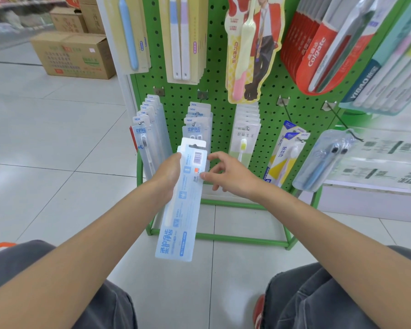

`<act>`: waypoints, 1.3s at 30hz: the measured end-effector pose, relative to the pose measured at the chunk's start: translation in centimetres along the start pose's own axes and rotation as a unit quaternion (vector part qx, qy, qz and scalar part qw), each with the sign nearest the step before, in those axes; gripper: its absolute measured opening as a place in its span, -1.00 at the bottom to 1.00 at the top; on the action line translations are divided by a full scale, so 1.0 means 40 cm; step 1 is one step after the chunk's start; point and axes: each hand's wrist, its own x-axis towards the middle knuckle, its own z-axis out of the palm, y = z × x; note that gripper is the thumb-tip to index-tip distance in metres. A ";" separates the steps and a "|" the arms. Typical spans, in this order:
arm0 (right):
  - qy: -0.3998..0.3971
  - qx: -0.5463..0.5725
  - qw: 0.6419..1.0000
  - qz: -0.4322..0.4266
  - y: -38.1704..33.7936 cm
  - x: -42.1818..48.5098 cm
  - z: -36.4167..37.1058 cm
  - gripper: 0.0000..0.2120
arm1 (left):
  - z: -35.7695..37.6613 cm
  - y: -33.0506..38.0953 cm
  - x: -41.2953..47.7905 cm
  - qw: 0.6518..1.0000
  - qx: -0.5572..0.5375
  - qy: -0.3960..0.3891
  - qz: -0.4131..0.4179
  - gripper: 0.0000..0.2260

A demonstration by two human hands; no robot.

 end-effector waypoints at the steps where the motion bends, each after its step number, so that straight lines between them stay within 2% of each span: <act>1: 0.007 0.003 1.000 -0.001 -0.001 0.001 0.001 -0.50 | 0.002 -0.002 -0.002 1.000 0.020 -0.020 0.000 -0.67; 3: 0.028 0.016 0.999 0.002 -0.004 0.000 0.002 -0.43 | 0.008 0.001 -0.017 0.995 0.060 -0.075 -0.001 -0.70; 5: 0.057 0.054 0.997 0.010 -0.010 -0.004 -0.004 -0.49 | 0.014 0.005 -0.030 0.989 0.084 -0.122 -0.012 -0.72; 9: 0.088 0.085 0.992 0.010 -0.023 -0.009 -0.025 -0.94 | 0.017 0.004 -0.021 0.982 0.082 -0.170 -0.025 -0.69; 14: 0.116 0.100 0.988 0.024 -0.022 -0.003 -0.031 -0.76 | 0.014 -0.012 0.005 0.983 0.090 -0.157 -0.025 -0.49; 17: 0.126 0.111 0.986 0.022 -0.024 0.000 -0.037 -0.70 | 0.014 -0.012 0.005 0.982 0.075 -0.174 -0.011 -0.51; 20: 0.132 0.146 0.980 0.009 -0.028 0.001 -0.043 -0.70 | 0.009 0.003 -0.003 0.973 0.039 -0.229 0.003 -0.55; 24: 0.093 0.250 0.964 0.019 -0.029 0.010 -0.067 -0.76 | -0.003 0.003 0.011 0.961 0.017 -0.275 -0.018 -0.34; 29: 0.032 0.415 0.909 0.030 -0.040 0.001 -0.095 -0.76 | -0.008 -0.005 0.025 0.955 0.029 -0.294 0.002 -0.36; 32: -0.006 0.479 0.876 0.047 -0.043 -0.004 -0.097 -0.80 | -0.002 -0.005 0.020 0.958 0.056 -0.279 0.014 -0.43; 36: -0.016 0.491 0.869 0.051 -0.049 0.001 -0.100 -0.71 | 0.017 -0.011 0.020 0.966 0.128 -0.215 0.064 -0.31; 37: -0.021 0.481 0.875 0.045 -0.052 0.002 -0.099 -0.72 | 0.021 -0.015 0.025 0.968 0.146 -0.188 0.081 -0.37; 39: -0.015 0.378 0.925 0.027 -0.060 0.002 -0.092 -0.81 | 0.029 -0.025 0.031 0.966 0.179 -0.127 0.135 -0.58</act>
